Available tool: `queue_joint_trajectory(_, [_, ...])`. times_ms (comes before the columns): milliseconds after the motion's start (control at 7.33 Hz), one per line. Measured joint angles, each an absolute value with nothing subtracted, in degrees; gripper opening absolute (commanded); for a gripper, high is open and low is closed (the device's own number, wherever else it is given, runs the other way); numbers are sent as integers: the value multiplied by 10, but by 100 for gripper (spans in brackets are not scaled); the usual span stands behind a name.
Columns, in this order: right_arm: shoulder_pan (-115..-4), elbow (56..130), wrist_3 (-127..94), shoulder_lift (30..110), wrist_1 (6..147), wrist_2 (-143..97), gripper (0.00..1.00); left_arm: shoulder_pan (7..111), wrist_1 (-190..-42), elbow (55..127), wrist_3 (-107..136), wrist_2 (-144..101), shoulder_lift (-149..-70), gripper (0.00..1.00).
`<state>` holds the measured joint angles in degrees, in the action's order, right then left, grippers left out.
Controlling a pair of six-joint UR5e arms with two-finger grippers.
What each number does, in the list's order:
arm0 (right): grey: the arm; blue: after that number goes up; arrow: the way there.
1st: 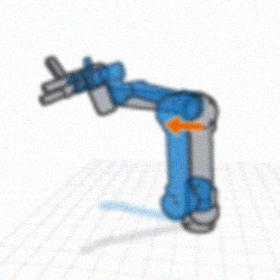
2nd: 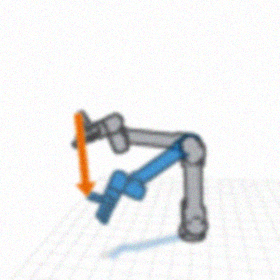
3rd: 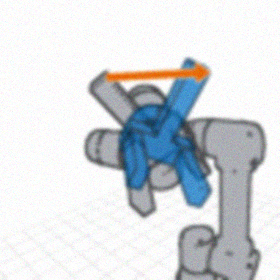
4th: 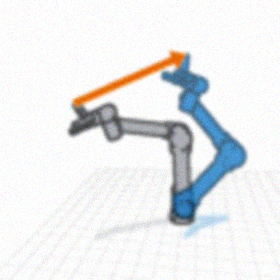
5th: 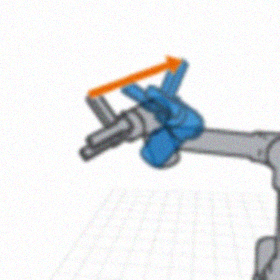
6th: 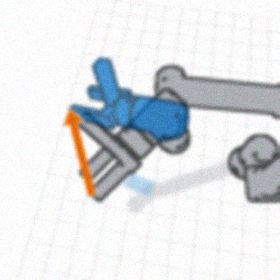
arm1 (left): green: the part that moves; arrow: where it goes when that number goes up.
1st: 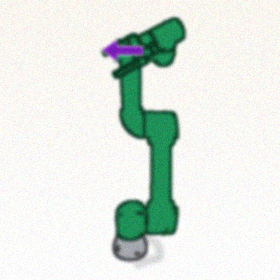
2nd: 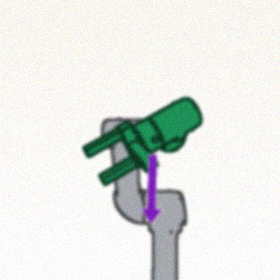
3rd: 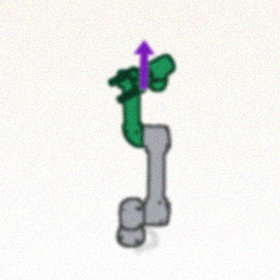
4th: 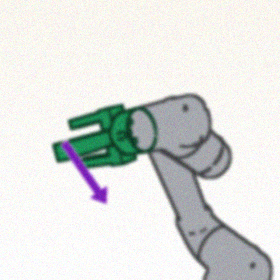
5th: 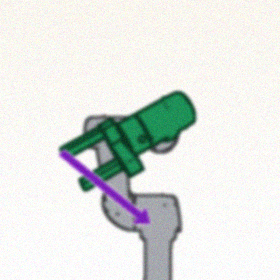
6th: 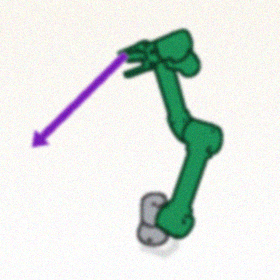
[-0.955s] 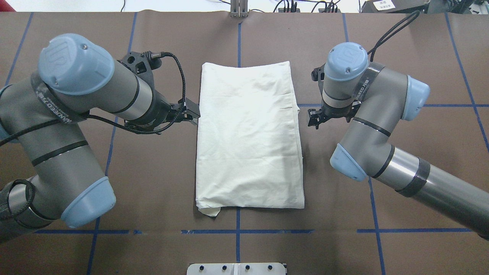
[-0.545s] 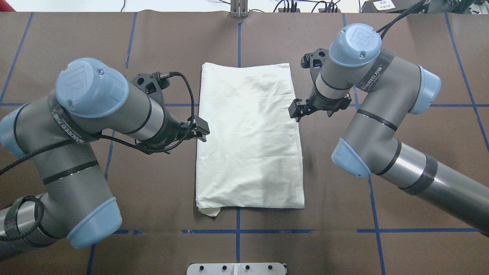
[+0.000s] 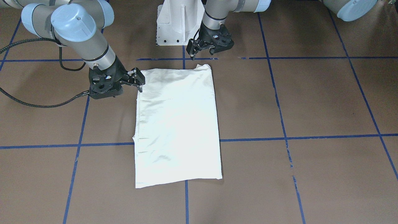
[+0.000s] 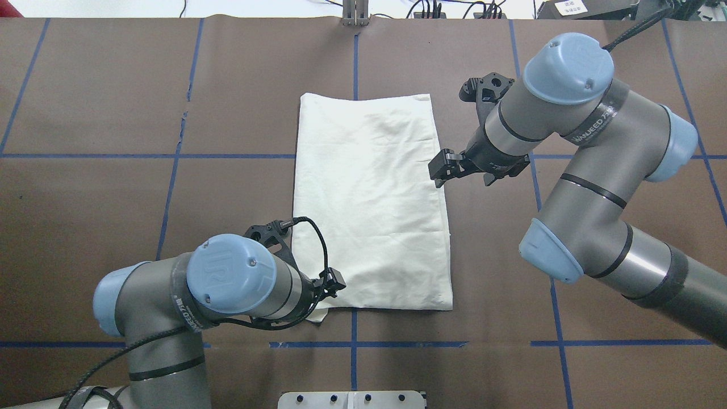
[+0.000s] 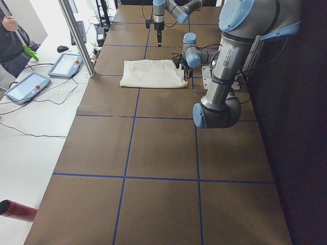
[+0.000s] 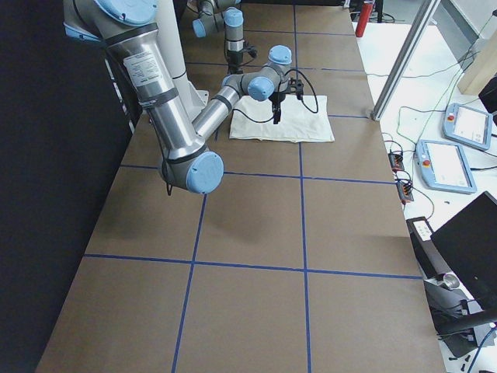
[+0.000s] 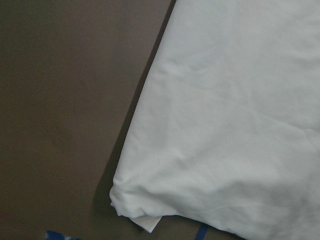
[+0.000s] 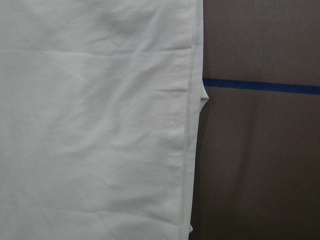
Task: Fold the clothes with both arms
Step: 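Raise the right gripper and move the left gripper to the shirt's near corner, then lower the right gripper to the shirt's other near corner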
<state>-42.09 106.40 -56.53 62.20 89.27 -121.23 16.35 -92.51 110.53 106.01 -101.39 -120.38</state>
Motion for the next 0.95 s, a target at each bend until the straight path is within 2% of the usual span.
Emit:
queue_joint_trajectory(409, [-420, 1068, -578, 624, 891, -1212, 100, 156, -932, 1058, 1074, -986, -1204, 89])
queue_joint_trajectory(545, [-420, 1068, -580, 624, 891, -1212, 100, 155, -936, 1047, 1074, -984, -1204, 84])
queue_joint_trajectory(682, [-420, 1068, -581, 624, 891, -1212, 100, 155, -944, 1037, 1074, -984, -1204, 73])
queue_joint_trajectory(955, [-420, 1068, -581, 624, 891, -1212, 100, 155, -953, 1028, 1073, -984, -1204, 38])
